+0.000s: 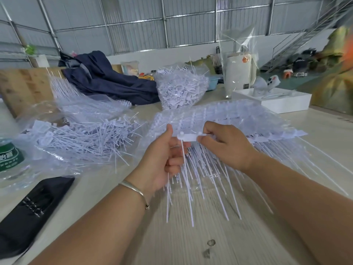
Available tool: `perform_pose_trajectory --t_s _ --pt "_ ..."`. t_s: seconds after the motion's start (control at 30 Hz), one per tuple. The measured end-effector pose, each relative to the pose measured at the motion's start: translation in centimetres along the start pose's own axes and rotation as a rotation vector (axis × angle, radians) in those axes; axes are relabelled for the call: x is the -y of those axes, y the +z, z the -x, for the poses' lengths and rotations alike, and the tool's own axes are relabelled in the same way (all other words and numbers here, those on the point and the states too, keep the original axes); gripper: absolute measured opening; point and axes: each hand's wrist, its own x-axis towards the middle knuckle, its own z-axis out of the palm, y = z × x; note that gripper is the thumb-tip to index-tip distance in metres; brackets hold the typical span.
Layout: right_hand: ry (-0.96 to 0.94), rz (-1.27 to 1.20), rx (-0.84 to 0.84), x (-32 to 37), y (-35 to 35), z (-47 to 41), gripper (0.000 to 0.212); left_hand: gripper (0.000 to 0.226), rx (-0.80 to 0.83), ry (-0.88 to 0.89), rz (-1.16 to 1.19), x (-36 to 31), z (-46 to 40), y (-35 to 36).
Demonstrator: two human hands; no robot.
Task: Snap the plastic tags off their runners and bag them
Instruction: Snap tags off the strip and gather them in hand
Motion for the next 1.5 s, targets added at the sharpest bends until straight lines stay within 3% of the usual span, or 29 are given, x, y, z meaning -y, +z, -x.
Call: perform_pose_trajectory --t_s 0.2,0.3,0.4,0.53,0.9,1.03,1.13,1.27,1.37,1.5 --pt "-0.116 0.136 -0.032 0.1 0.0 0.0 0.027 0.022 -0.116 0.197 -0.291 0.2 0.3 -0.6" --pt "-0.116 0.271 -0.024 0.1 -0.6 -0.2 0.034 0.018 -0.178 0.265 -0.236 0.1 0.1 -0.7" --pt "-0.001 0.342 -0.022 -0.1 -1.5 -0.7 0.051 0.016 -0.151 0.294 -0.120 -0.4 0.1 -1.0" --pt "0.161 0.114 0.001 -0.3 -1.4 -0.7 0.059 0.022 -0.034 0.231 -0.017 -0.6 0.2 -1.2" --pt "0.192 -0.507 0.088 -0.2 -1.4 -0.6 0.066 0.028 0.175 0.075 0.164 -0.4 0.5 -0.9" --pt "0.155 -0.664 0.184 0.7 -0.9 -0.5 0.049 0.010 0.364 -0.009 0.323 0.1 0.9 0.5" --pt "0.150 -0.757 0.232 1.2 -0.5 -0.2 0.041 0.017 0.435 -0.030 0.326 0.1 0.8 0.5" --pt "0.152 -0.609 0.164 1.7 -0.4 -0.2 0.042 0.018 0.342 0.020 0.305 -0.3 0.5 0.0" --pt "0.147 -0.320 -0.021 1.5 -0.6 -0.5 0.052 0.018 0.192 0.097 0.247 -0.5 0.4 -0.3" --pt "0.105 0.090 -0.312 1.2 -0.9 -0.4 0.041 0.022 0.038 0.168 0.035 -0.4 0.2 -0.8"
